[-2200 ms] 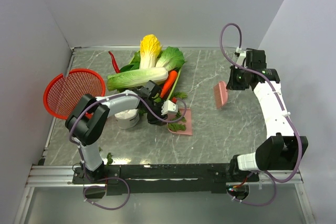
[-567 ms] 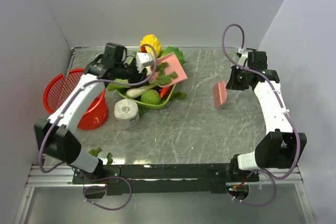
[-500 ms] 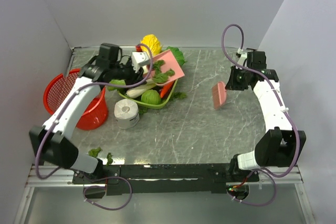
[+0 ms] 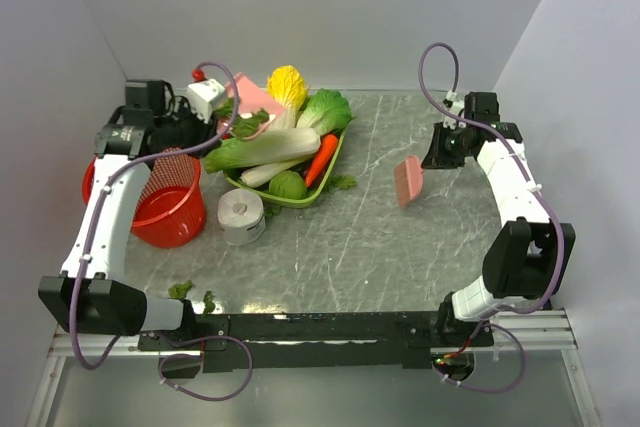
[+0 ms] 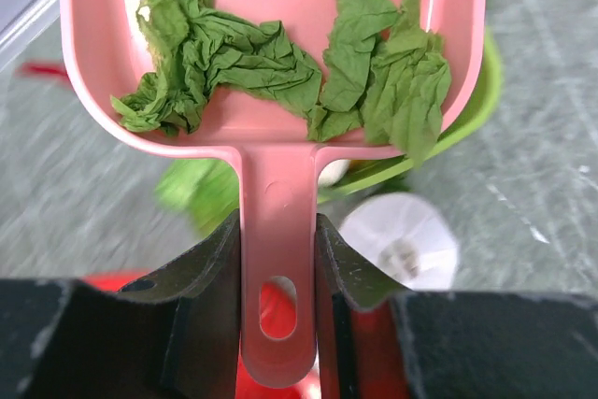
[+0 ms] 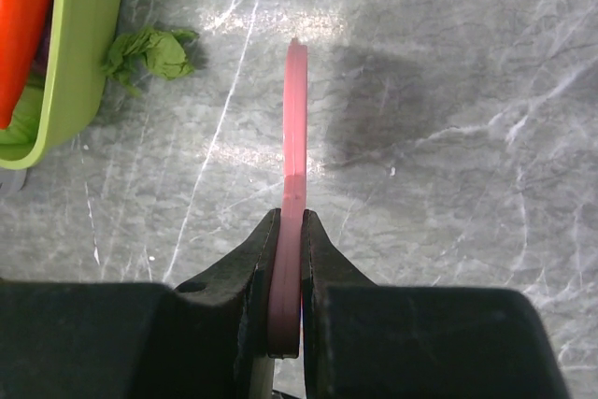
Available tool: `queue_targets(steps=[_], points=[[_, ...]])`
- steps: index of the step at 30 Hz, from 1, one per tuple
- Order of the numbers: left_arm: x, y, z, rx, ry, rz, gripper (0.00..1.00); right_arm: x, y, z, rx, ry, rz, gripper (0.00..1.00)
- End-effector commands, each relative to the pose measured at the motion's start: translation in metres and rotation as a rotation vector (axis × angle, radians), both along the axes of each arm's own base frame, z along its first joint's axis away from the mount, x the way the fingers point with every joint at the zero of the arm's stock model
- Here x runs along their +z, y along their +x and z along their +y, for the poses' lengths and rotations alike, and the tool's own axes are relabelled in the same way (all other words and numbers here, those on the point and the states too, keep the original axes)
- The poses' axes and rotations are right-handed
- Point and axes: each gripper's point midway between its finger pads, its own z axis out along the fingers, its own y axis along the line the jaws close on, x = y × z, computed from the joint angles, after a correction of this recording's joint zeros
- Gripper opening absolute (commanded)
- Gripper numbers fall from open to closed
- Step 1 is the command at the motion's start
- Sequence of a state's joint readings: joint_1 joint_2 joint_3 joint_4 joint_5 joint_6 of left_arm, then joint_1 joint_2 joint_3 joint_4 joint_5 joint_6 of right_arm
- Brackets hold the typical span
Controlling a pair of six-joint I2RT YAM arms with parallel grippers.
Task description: Sweep away the paper scraps from the table
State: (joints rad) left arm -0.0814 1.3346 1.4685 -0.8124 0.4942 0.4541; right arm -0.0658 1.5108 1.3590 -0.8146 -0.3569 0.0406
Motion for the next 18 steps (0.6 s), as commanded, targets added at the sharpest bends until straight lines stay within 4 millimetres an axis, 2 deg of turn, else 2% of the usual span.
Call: queue_targets(steps=[1,3,10,12,13,18], points=[[0.033,-0.009,0.036,0.132,0.037,-0.044,0.01,0.014,0.018,0.003,-0.001,0.034,-0.048,0.0],[0.035,-0.013,0.045,0.16,0.061,-0.051,0.01,0.009,0.019,0.003,0.001,0.036,-0.032,0.0],[0.04,-0.019,0.112,0.34,0.136,-0.041,0.01,0.01,0.026,0.007,0.013,0.048,-0.036,0.0],[0.041,-0.021,0.124,0.347,0.155,-0.048,0.01,0.008,0.027,0.008,0.014,0.052,-0.027,0.0],[0.044,-0.023,0.138,0.38,0.164,-0.053,0.01,0.006,0.027,0.009,0.019,0.057,-0.023,0.0],[0.051,-0.033,0.175,0.425,0.197,-0.035,0.01,0.0,0.027,0.011,0.022,0.064,-0.01,0.0]])
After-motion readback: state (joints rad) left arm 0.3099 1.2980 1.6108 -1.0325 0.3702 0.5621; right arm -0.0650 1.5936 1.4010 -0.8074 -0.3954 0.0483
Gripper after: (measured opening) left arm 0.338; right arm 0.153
